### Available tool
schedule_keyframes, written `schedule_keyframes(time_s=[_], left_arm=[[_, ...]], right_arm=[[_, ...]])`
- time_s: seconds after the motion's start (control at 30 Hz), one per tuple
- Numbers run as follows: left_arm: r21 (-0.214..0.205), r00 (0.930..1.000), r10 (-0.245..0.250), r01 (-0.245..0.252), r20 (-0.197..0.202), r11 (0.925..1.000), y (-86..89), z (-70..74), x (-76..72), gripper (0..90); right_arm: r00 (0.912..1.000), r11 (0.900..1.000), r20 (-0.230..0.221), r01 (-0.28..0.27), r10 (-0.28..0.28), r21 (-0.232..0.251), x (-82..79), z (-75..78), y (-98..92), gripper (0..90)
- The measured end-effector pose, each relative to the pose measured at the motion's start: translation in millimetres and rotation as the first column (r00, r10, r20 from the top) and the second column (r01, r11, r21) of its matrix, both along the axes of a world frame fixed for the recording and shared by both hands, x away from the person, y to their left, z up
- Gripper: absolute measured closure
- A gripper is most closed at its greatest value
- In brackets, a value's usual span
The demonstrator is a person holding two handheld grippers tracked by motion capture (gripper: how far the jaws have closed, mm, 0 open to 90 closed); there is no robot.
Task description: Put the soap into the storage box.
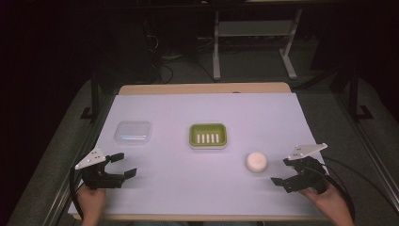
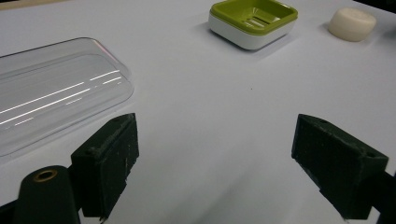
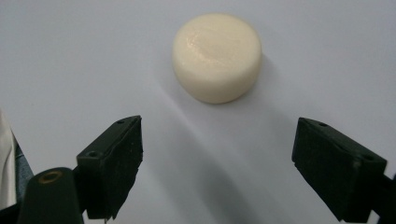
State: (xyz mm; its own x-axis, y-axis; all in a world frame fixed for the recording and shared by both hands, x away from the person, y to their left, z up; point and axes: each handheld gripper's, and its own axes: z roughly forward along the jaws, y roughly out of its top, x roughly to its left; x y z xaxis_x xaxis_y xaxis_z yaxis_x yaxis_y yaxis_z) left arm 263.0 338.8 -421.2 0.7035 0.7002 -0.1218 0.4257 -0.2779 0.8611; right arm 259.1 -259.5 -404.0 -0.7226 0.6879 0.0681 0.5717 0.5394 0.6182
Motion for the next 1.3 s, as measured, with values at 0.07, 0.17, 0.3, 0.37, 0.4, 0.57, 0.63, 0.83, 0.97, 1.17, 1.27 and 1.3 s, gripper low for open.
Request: schedule_keyframes(time_s=[0.07,0.17,0.3,0.37,0.4,0.57,0.63,0.83,0.97,1.17,1.27,1.3], left_arm=[[-0.004,1.0000,0.002,-0.002,-0.004,1.0000,0.0,-0.4,0.2,14.5],[-0.005,1.0000,0.000,0.000,-0.003,1.0000,0.8,-0.3,0.6,14.5],[-0.007,1.0000,0.001,-0.001,-0.002,1.0000,0.3,-0.1,0.4,14.5],[-0.005,1.0000,0.001,-0.001,-0.002,1.0000,0.5,0.0,0.3,14.5],[-0.008,1.0000,0.004,-0.004,-0.004,1.0000,1.4,-0.1,0.3,14.5],[-0.011,1.0000,0.009,-0.009,0.001,0.9999,3.0,0.5,-0.2,14.5],[-0.014,1.0000,0.010,-0.010,0.000,0.9999,3.0,0.8,-0.5,14.5],[-0.013,1.0000,0.005,-0.005,0.006,0.9999,2.0,1.2,-1.1,14.5],[-0.012,1.0000,0.003,-0.003,-0.001,0.9999,1.7,1.0,-0.8,14.5],[-0.015,1.0000,0.005,-0.005,0.002,0.9999,2.3,1.1,-1.2,14.5],[-0.016,1.0000,0.005,-0.005,0.002,0.9999,2.5,1.2,-1.0,14.5],[-0.016,1.0000,0.005,-0.005,0.003,0.9999,2.5,1.3,-1.1,14.5]], right_arm=[[0.9999,0.9999,0.007,-0.011,0.011,-0.001,2.4,2.2,1.7,14.7],[0.9996,0.9996,0.010,-0.027,0.027,0.001,5.3,4.2,4.6,14.8],[0.9995,0.9995,0.004,-0.030,0.030,-0.008,11.0,4.6,9.1,14.8],[0.9994,0.9994,-0.002,-0.035,0.035,-0.003,14.4,5.7,11.0,14.7],[0.9994,0.9994,-0.003,-0.033,0.033,-0.005,16.3,6.6,12.4,14.6],[0.9989,0.9989,-0.007,-0.046,0.046,0.000,22.9,8.9,17.4,14.3],[0.9985,0.9985,-0.012,-0.054,0.054,-0.008,25.1,9.0,20.4,14.3],[0.9976,0.9975,-0.014,-0.068,0.068,-0.019,32.3,9.1,28.8,14.3],[0.9965,0.9961,-0.024,-0.081,0.080,-0.035,38.4,9.6,34.6,14.4],[0.9953,0.9950,-0.035,-0.092,0.090,-0.041,46.5,6.4,44.4,14.4],[0.9952,0.9947,-0.044,-0.089,0.087,-0.051,51.1,4.3,47.8,14.4],[0.9946,0.9942,-0.047,-0.095,0.093,-0.050,52.9,4.0,48.3,14.4]])
